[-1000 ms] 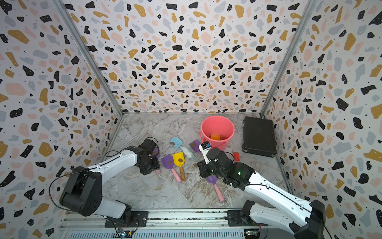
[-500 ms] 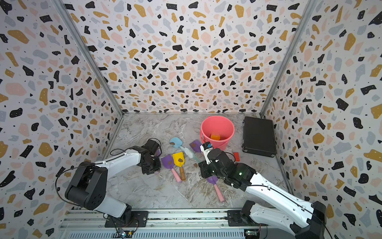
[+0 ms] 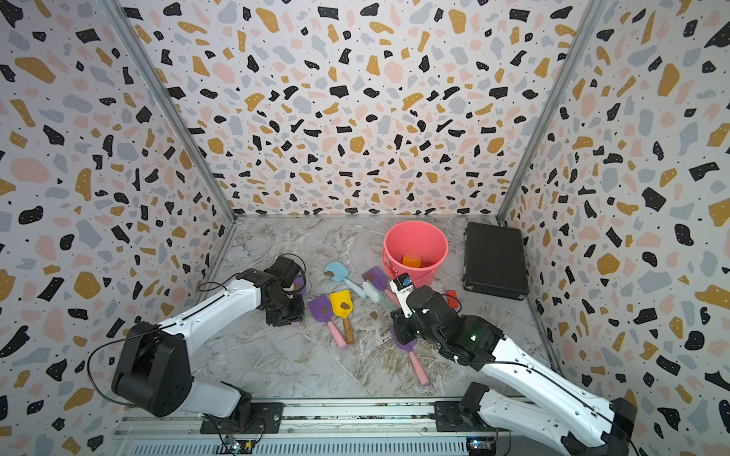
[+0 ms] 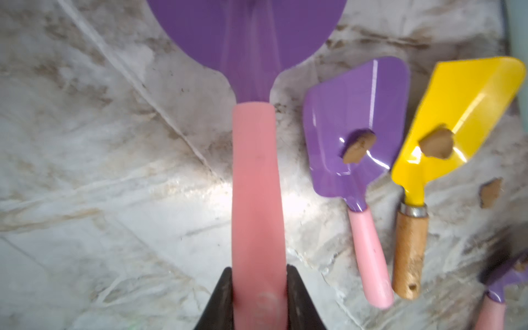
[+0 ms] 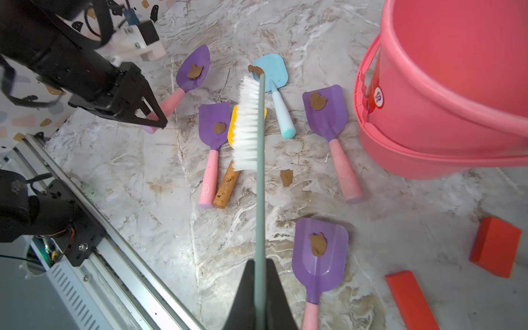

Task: Brush the soil off the hand trowel and place it into the bucket
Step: Pick up the hand trowel from the center of the board, then brush off the soil from the hand trowel.

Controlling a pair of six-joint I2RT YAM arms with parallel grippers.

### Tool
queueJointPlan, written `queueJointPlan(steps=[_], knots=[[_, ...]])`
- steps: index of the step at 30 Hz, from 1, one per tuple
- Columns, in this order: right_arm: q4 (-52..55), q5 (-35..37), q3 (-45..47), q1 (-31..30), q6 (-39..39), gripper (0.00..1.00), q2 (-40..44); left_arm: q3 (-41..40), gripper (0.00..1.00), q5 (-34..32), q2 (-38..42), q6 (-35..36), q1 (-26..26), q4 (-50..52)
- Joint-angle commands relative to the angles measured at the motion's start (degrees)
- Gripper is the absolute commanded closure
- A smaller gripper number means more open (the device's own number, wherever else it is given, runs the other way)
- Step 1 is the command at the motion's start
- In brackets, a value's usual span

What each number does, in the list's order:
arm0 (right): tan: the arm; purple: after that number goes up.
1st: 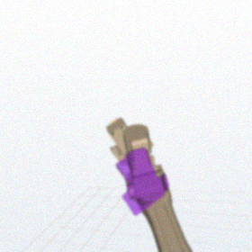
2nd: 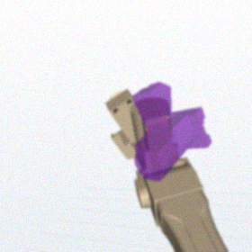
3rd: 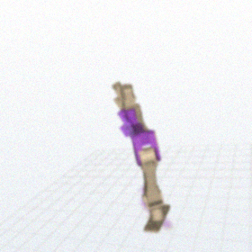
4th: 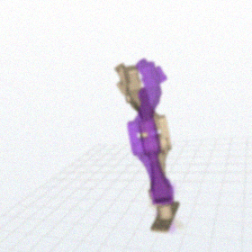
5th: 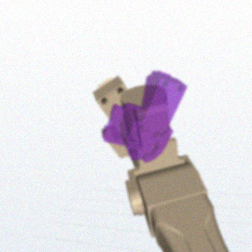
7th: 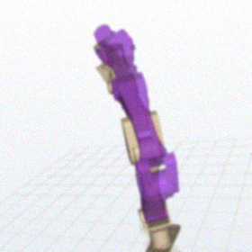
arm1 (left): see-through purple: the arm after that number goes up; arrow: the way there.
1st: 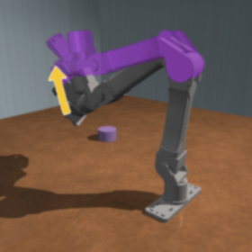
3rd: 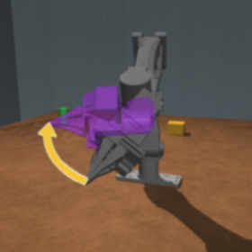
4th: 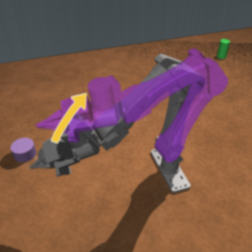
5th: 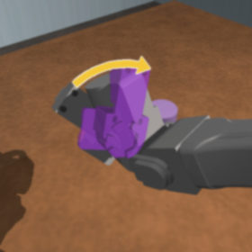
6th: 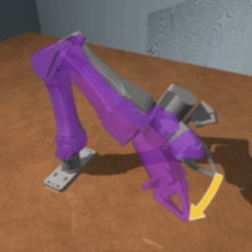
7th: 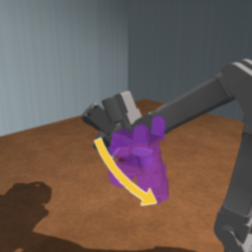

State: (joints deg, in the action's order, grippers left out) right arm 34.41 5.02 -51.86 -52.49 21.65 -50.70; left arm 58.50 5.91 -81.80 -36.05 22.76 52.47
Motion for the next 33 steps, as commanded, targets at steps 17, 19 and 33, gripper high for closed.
queueJointPlan(steps=[17, 19, 33], knots=[[0.39, -2.82, -4.76, -0.38, -32.96, 1.00, 5.37, 20.15, 1.00, 5.17, 9.20, 9.10, 19.64, 29.54], [-0.17, -4.36, -4.08, -1.37, -34.65, 1.00, 5.25, 20.40, 1.00, 5.47, 8.59, 9.10, 22.14, 28.00], [-7.72, 6.11, 0.25, -14.24, -49.40, 1.00, -0.15, 21.39, 1.00, 9.23, 4.36, 10.36, 26.63, 28.00]])
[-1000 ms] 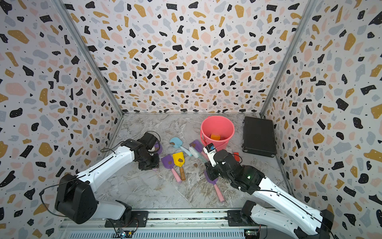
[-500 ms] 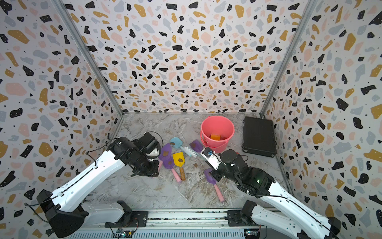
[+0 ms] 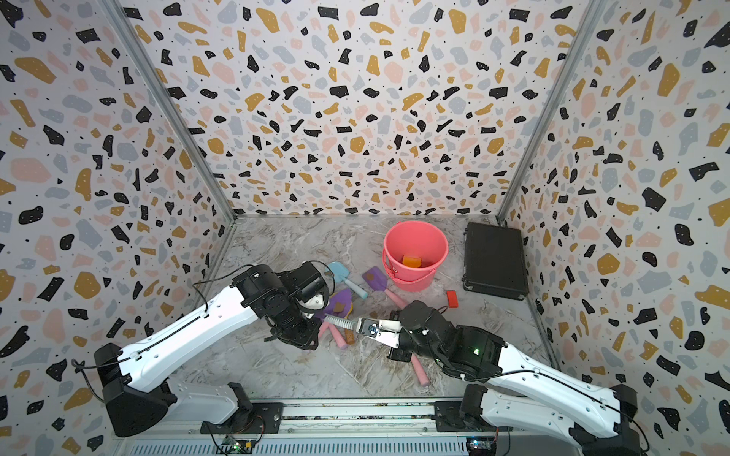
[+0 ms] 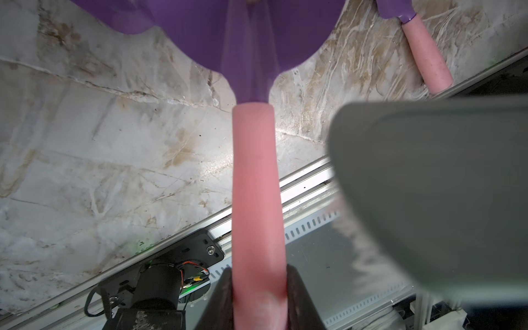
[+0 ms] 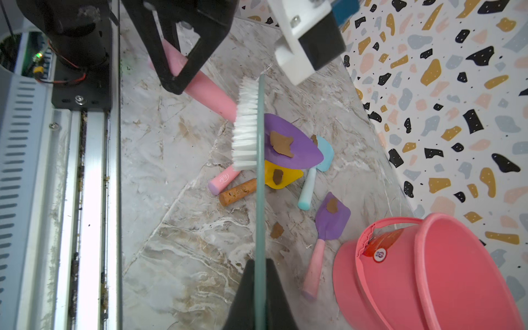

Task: Brush the soil off the hand trowel and place it into the bucket
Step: Brush off the soil from the hand trowel.

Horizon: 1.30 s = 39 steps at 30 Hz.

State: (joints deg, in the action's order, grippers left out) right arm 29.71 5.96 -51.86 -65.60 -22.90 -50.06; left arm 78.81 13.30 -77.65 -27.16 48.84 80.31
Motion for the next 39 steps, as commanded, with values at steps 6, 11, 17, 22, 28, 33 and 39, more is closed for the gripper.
queueJointPlan(steps=[6, 11, 17, 22, 28, 33, 39], knots=[[-7.05, 10.02, 1.79, -4.52, -9.65, 1.00, -3.60, 0.07, 1.00, 1.82, 0.67, 2.84, 0.80, -0.01], [-8.83, 15.63, 3.22, -6.33, -12.47, 1.00, -5.04, 0.16, 1.00, 1.03, 0.66, 3.17, 0.77, 0.86], [-9.18, 19.44, 5.91, -6.45, -14.42, 1.00, -5.46, 1.85, 1.00, 0.67, 1.01, 4.07, 0.81, 3.21], [-9.41, 23.37, 7.69, -6.46, -16.78, 1.00, -6.01, 3.24, 1.00, 0.15, 1.99, 4.92, 0.77, 5.31], [-8.11, 28.24, 7.69, -6.47, -18.97, 1.00, -6.01, 3.39, 1.00, 1.23, 1.98, 6.45, 0.76, 7.82], [-2.78, 32.72, 6.35, -6.47, -17.36, 1.00, -4.04, 2.63, 1.00, 3.16, 1.76, 7.86, 0.80, 7.87], [2.16, 33.40, 1.99, -6.63, -12.43, 1.00, 2.44, 4.21, 1.00, 4.01, -1.23, 9.62, 1.26, 6.24]])
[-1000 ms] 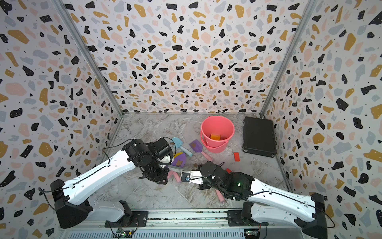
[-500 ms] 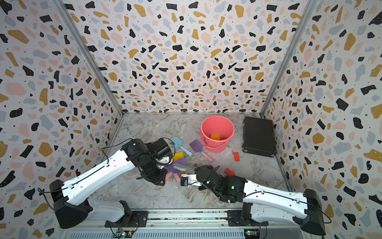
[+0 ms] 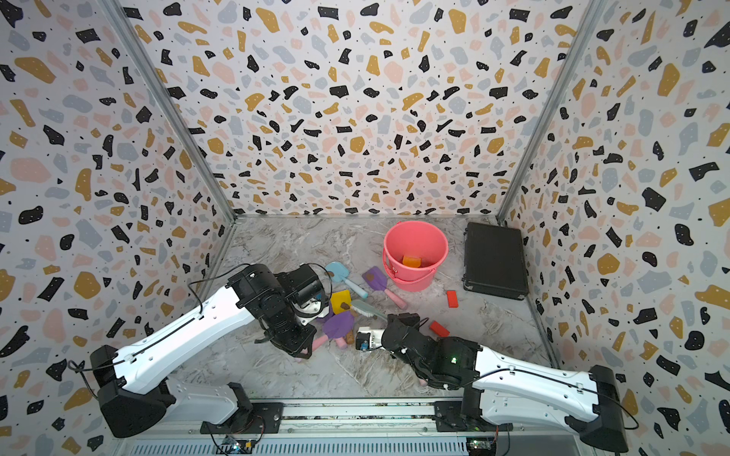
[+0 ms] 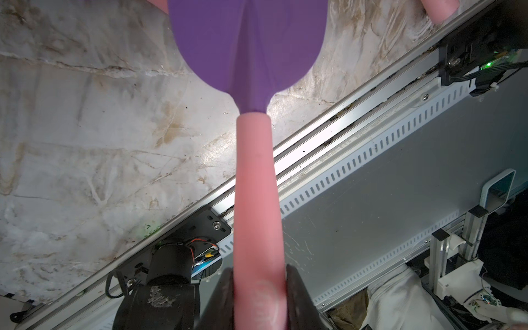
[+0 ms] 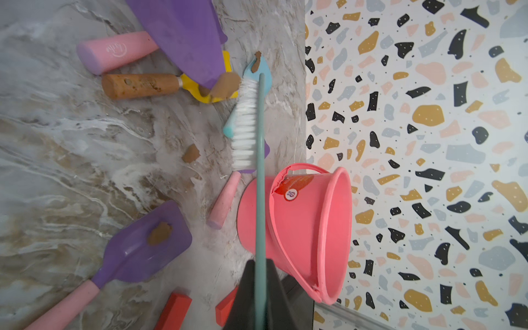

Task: Brush the soil off the hand trowel and place it into the bucket
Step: Brush off the soil from the hand trowel.

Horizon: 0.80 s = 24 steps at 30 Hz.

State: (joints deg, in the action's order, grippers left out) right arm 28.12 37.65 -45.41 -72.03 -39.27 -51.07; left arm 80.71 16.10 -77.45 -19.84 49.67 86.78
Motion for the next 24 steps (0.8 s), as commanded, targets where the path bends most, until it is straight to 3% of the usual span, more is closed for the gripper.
queueJointPlan(steps=[1, 5, 16, 24], knots=[[4.26, 0.97, -5.38, -0.50, 5.05, 1.00, 4.22, 2.83, 1.00, 1.28, -1.99, 2.61, 0.43, -0.43], [5.50, -2.25, -7.44, -2.94, 7.12, 1.00, 5.00, 5.10, 1.00, 1.32, -4.22, 3.47, 0.69, -0.56], [2.14, -3.29, -0.86, -4.87, 0.73, 1.00, -0.72, 6.49, 1.00, 1.35, -4.45, 3.24, 1.04, -0.56], [-2.35, 5.33, 7.39, -4.87, -6.63, 1.00, 0.51, 6.20, 1.00, 0.86, -3.73, 2.77, 1.04, -0.54]])
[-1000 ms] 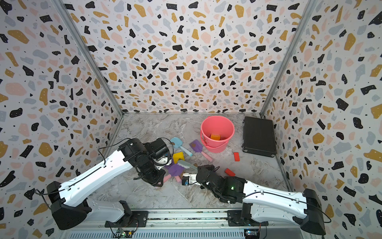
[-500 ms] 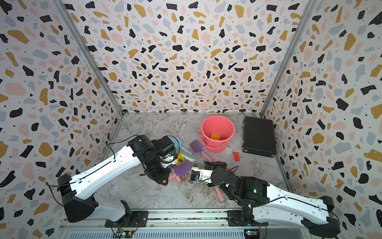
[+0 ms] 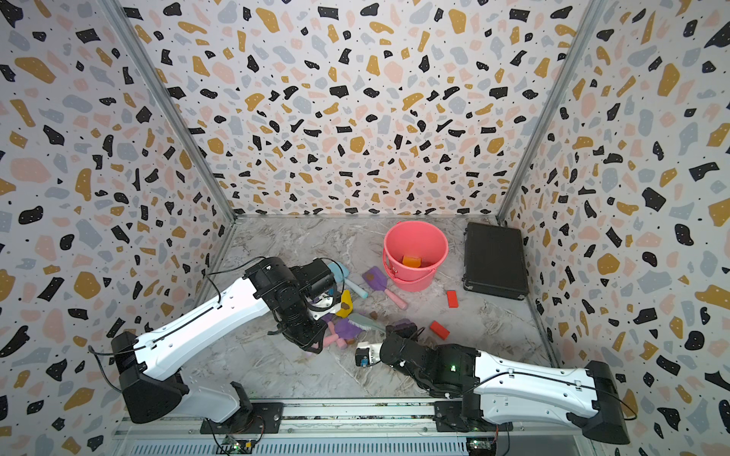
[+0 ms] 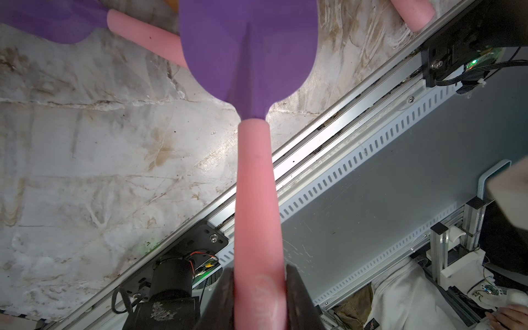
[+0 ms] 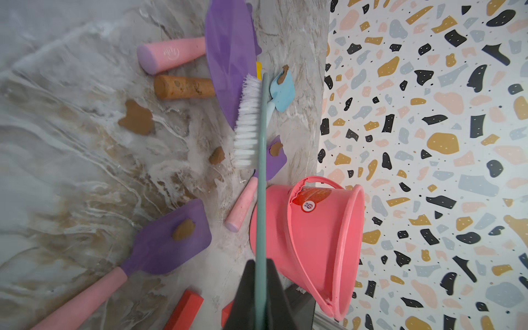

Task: Brush the soil off the hand trowel and place it into the bucket
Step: Brush off the soil from the hand trowel.

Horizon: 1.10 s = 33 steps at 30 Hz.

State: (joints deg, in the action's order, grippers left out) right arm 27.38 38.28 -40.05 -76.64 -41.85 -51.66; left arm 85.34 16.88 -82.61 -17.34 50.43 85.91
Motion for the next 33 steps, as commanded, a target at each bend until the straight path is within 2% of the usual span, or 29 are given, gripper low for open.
queueJointPlan(steps=[1, 5, 7, 12, 16, 19, 23, 28, 33], knots=[[-2.59, 6.26, 2.85, -0.26, -5.10, 1.00, 1.20, 1.38, 1.00, -0.01, 1.65, 0.22, 0.28, 0.32], [-7.74, 11.58, 5.57, 0.06, -8.81, 1.00, 1.52, 0.77, 1.00, -0.36, 2.25, 0.19, 0.28, 0.42], [-8.90, 12.36, 5.08, 0.69, -7.24, 1.00, 1.53, 0.71, 1.00, -0.60, 2.30, 0.21, 0.28, 0.41], [-4.33, 9.62, -0.26, 4.29, 5.72, 1.00, 2.13, 1.89, 1.00, -3.44, 2.39, 0.47, 0.28, 0.90], [2.70, 5.57, -6.12, 7.87, 23.01, 1.00, 1.79, 4.05, 1.00, -9.21, 2.50, 0.54, 0.28, 0.68], [8.31, -1.13, -10.80, 11.32, 39.44, 1.00, 2.06, 5.41, 1.00, -12.57, 2.76, 0.55, 0.28, -0.70], [9.71, -17.73, -12.37, 16.98, 58.69, 1.00, 3.75, 6.34, 1.00, -14.56, 4.39, 1.07, 0.28, -3.86], [9.30, -32.02, -11.15, 24.16, 74.76, 1.00, 4.91, 7.00, 1.00, -16.37, 7.63, 1.79, 0.28, -6.26], [3.96, -48.13, -6.33, 32.58, 88.87, 1.00, 6.08, 8.57, 1.00, -18.56, 9.48, 2.49, 0.28, -6.28]])
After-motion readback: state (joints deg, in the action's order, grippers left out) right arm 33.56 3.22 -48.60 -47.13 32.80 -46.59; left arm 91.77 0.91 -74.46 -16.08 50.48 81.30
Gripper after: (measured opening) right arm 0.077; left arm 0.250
